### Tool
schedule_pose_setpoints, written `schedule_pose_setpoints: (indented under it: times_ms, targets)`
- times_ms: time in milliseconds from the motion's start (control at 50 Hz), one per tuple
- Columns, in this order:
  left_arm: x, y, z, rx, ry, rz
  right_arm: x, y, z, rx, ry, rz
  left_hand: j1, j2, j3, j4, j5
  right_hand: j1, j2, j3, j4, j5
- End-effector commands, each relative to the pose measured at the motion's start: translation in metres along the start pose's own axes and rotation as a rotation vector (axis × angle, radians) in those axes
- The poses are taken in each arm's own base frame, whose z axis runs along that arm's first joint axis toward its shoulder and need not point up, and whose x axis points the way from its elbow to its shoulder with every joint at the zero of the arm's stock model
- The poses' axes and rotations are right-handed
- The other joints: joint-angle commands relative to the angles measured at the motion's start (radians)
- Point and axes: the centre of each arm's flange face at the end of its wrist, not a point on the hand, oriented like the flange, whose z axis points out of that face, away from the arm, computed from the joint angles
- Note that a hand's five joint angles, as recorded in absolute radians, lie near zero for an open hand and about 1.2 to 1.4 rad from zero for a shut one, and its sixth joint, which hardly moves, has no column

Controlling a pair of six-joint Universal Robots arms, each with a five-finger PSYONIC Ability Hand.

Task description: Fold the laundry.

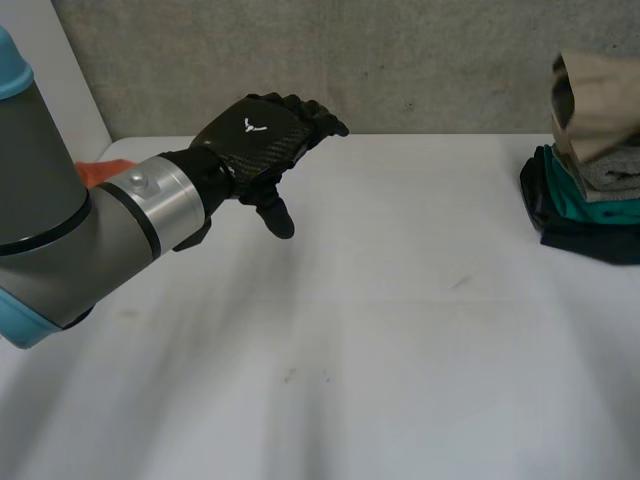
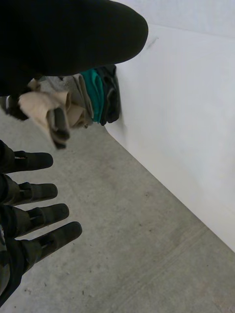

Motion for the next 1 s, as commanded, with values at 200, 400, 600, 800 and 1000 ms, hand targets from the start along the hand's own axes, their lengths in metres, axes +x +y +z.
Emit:
schedule_pose_setpoints:
  times_ms: [200, 400, 600, 800, 1000]
  targets:
    - [0.011, 0.001, -0.003, -0.008, 0.016, -0.002, 0.023, 0.052, -0.064, -0.120, -0.054, 0.053, 0.055, 0.055, 0.049, 0.059, 0.055, 0.454, 0.220, 0.230, 0.222, 0.307]
    - [0.012, -0.006, -0.006, 0.010, 0.015, 0.008, 0.040, 0.018, -0.061, -0.129, 0.068, 0.052, 0.052, 0.052, 0.046, 0.056, 0.052, -0.768, -1.002, -0.991, -1.000, -0.915]
    - [0.012, -0.011, -0.007, 0.023, 0.014, 0.010, 0.037, -0.031, -0.088, -0.332, 0.125, 0.169, 0.052, 0.052, 0.046, 0.056, 0.052, -0.768, -1.002, -0.991, -1.000, -0.915]
    - [0.010, -0.013, -0.009, 0.026, 0.009, 0.010, 0.071, -0.057, -0.165, -0.599, 0.265, 0.022, 0.043, 0.043, 0.037, 0.047, 0.044, -0.768, -1.002, -0.991, -1.000, -0.915]
    - [0.003, -0.014, -0.008, 0.034, -0.011, 0.013, 0.144, -0.108, -0.181, -0.668, 0.678, -0.282, 0.040, 0.040, 0.034, 0.044, 0.041, -0.768, -1.002, -0.991, -1.000, -0.915]
